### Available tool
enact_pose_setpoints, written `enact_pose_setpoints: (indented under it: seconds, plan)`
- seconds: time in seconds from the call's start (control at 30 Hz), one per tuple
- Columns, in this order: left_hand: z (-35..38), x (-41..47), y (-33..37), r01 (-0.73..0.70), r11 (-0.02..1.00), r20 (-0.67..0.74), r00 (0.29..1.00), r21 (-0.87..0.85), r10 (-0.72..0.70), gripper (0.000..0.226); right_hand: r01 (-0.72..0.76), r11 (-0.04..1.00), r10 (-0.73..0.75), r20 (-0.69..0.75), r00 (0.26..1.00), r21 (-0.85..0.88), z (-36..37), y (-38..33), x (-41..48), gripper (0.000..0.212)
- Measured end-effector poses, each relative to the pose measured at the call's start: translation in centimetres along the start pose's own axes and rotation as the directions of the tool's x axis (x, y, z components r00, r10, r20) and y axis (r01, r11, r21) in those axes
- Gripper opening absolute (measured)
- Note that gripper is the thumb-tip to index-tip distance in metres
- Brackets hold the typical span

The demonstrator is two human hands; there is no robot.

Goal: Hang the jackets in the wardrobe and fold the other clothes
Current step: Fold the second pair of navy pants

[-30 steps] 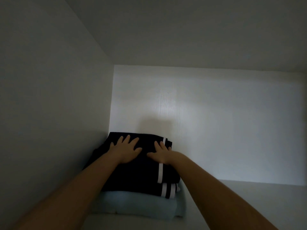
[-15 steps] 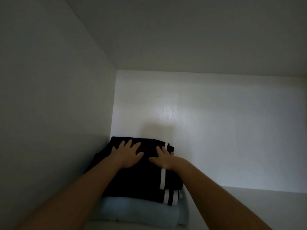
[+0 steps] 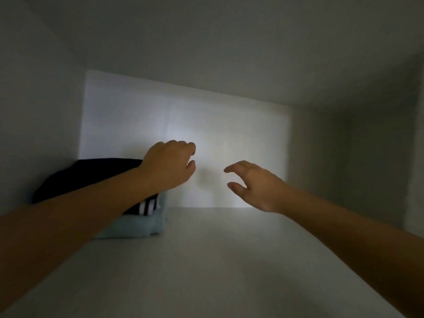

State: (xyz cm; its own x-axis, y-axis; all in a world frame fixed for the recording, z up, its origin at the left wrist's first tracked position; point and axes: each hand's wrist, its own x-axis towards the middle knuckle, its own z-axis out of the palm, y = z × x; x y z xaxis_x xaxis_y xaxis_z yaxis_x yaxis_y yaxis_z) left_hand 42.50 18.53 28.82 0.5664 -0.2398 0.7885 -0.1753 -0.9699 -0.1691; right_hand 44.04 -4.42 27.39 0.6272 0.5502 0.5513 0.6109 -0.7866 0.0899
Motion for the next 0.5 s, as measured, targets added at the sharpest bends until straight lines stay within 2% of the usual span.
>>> enact_pose_setpoints:
  seconds: [0.1,0.23,0.4,0.5]
  plan:
    - [-3.5,-1.6,10.3,-0.176,0.976,-0.091,0.982,-0.126,0.165,0.032,-0.047,0.974,0.051,0.014,0.999,-0.224,-6.3,2.8,-10.8,0.042]
    - [-8.0,-6.1,25.4,-0.401,0.856,-0.220,0.913,-0.326,0.344,0.027,-0.117,0.893,0.153,0.047,0.987,-0.434,-14.3,4.7,-28.1,0.043]
    - [-13.8,-12.4,43.0,-0.556,0.608,-0.355,0.831,-0.566,0.429,0.031,-0.244,0.792,0.343,0.078,0.936,-0.559,-22.1,3.2,-49.0,0.038]
    - [-17.2,-16.2,51.6,-0.548,0.407,-0.393,0.825,-0.730,0.406,0.030,-0.360,0.711,0.487,0.054,0.872,-0.604,-26.8,1.2,-58.9,0.035]
